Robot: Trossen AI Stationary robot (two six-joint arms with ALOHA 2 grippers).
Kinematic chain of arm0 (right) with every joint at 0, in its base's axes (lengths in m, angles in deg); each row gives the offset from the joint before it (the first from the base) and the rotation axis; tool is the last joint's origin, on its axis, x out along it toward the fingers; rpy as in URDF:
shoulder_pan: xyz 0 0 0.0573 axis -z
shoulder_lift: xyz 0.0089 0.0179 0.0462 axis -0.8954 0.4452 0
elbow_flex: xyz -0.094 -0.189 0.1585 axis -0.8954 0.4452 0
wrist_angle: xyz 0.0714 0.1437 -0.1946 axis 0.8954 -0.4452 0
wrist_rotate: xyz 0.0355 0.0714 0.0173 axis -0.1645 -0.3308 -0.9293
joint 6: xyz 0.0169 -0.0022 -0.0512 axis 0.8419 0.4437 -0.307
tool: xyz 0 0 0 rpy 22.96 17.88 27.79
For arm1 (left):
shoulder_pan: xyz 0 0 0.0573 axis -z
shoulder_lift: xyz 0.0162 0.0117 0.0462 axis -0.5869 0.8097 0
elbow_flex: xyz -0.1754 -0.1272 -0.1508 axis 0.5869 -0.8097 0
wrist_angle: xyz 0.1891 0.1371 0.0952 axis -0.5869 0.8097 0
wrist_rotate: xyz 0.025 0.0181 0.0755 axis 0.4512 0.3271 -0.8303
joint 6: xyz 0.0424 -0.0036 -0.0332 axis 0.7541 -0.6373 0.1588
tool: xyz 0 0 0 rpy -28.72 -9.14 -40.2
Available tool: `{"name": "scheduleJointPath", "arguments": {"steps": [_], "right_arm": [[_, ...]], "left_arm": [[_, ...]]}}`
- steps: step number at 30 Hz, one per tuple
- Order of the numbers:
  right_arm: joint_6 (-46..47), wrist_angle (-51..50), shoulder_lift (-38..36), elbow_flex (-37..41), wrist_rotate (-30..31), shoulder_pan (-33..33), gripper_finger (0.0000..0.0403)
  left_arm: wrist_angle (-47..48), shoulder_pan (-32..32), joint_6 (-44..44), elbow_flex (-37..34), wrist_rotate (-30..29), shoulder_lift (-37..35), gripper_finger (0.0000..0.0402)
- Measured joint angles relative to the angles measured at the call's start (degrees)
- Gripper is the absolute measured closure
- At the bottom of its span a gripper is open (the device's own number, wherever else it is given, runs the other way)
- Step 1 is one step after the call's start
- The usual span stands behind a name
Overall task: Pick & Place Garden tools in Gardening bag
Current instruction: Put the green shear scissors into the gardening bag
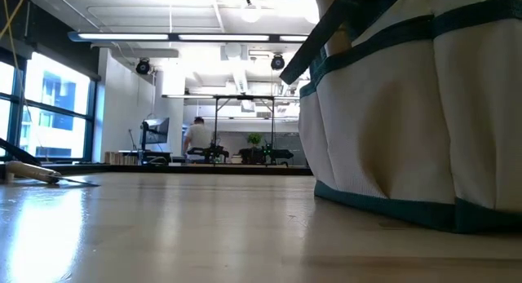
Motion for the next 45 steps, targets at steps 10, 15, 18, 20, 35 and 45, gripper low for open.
{"name": "scheduleJointPath", "arguments": {"steps": [10, 15, 18, 20, 35, 45], "right_arm": [[8.8, -1.2, 0.0, 0.0, -3.0, 3.0, 0.0144], [11.7, -3.0, 0.0, 0.0, -5.3, 3.4, 0.0144], [11.9, -3.6, 0.0, 0.0, -5.0, 3.3, 0.0144], [11.9, -3.8, 0.0, 0.0, -5.4, 3.3, 0.0144], [11.4, -4.8, 0.0, 0.0, -7.5, 3.4, 0.0185], [9.9, -5.1, 0.0, 0.0, -7.4, 3.5, 0.0326]], "left_arm": [[-0.1, -0.5, 0.5, 0.0, -2.0, 0.9, 0.0401], [0.6, -1.0, 0.4, 0.0, -2.4, 0.9, 0.0401], [0.8, -1.1, 0.5, 0.0, -2.4, 0.9, 0.0401], [0.8, -1.1, 0.5, 0.0, -2.4, 0.9, 0.0401], [2.6, -1.2, 1.8, 0.0, -5.2, 0.9, 0.0401], [3.5, -1.2, 1.8, 0.0, -5.4, 0.9, 0.0401]]}}
